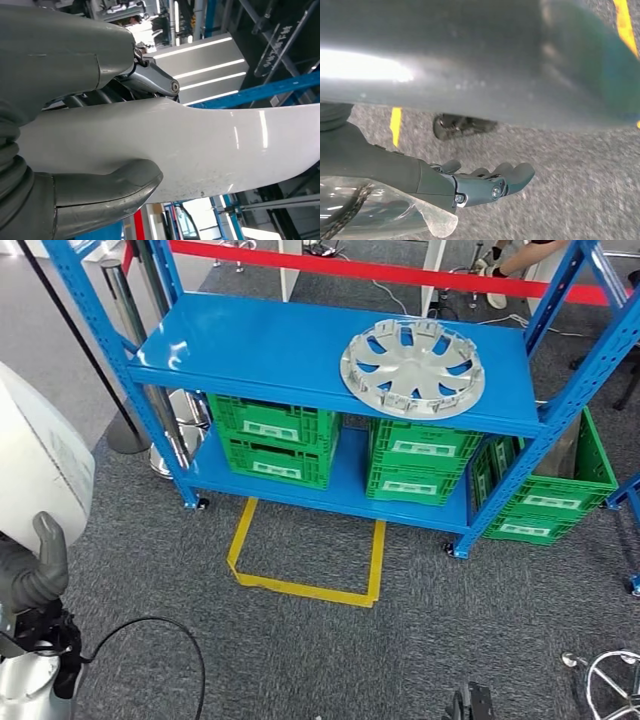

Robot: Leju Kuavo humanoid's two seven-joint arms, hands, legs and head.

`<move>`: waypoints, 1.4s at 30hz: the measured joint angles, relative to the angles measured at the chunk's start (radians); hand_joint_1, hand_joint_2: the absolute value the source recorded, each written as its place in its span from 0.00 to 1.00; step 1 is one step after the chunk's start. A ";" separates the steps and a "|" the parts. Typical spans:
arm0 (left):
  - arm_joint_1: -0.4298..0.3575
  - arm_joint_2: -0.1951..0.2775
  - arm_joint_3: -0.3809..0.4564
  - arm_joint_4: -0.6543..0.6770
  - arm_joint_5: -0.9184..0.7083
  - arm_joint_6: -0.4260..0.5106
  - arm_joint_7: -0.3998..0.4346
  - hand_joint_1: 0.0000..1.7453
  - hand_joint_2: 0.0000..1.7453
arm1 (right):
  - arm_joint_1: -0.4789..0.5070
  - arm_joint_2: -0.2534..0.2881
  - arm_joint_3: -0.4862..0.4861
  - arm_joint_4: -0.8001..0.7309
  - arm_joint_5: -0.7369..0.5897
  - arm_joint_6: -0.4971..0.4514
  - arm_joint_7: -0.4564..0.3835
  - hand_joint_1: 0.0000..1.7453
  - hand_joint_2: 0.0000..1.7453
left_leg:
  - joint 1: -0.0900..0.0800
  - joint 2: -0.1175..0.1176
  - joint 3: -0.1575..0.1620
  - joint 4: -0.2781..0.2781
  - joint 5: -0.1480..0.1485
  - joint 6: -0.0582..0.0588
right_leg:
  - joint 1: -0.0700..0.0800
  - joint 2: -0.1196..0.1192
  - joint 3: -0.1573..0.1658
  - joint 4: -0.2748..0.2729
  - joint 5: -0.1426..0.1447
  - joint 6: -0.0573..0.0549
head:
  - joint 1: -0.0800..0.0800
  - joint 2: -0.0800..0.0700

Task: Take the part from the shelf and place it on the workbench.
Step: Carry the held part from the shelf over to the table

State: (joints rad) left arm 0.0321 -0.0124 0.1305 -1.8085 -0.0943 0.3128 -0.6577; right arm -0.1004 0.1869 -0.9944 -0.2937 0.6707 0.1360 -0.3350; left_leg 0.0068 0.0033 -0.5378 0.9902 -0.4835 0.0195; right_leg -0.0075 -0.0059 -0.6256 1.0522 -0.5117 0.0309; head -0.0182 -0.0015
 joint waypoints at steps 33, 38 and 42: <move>0.097 -0.026 0.071 -0.054 0.021 0.030 -0.013 1.00 1.00 | -0.023 -0.001 0.014 -0.006 -0.043 -0.015 0.005 0.00 0.00 | 0.001 0.003 -0.005 -0.004 0.015 0.010 | -0.006 0.001 -0.062 0.128 -0.095 0.006 | 0.004 0.000; 0.103 -0.029 0.075 -0.054 0.020 0.032 -0.013 1.00 1.00 | -0.027 -0.001 0.024 -0.008 -0.044 -0.016 0.005 0.00 0.00 | -0.003 0.003 -0.090 0.004 0.079 0.005 | -0.003 0.003 0.043 0.162 -0.033 -0.003 | 0.004 0.000; 0.103 -0.029 0.078 -0.054 0.017 0.034 -0.012 1.00 1.00 | -0.038 -0.003 0.027 -0.012 -0.048 -0.017 0.004 0.00 0.00 | -0.005 0.006 -0.123 0.011 0.125 -0.015 | 0.006 0.006 0.225 -0.097 -0.070 -0.014 | 0.003 0.000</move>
State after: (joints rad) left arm 0.1352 -0.0417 0.2084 -1.8625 -0.0770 0.3471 -0.6697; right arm -0.1387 0.1835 -0.9670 -0.3053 0.6225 0.1195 -0.3306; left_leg 0.0014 0.0092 -0.6608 1.0010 -0.3583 0.0046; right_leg -0.0016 -0.0001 -0.4003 0.9548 -0.5819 0.0166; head -0.0154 -0.0015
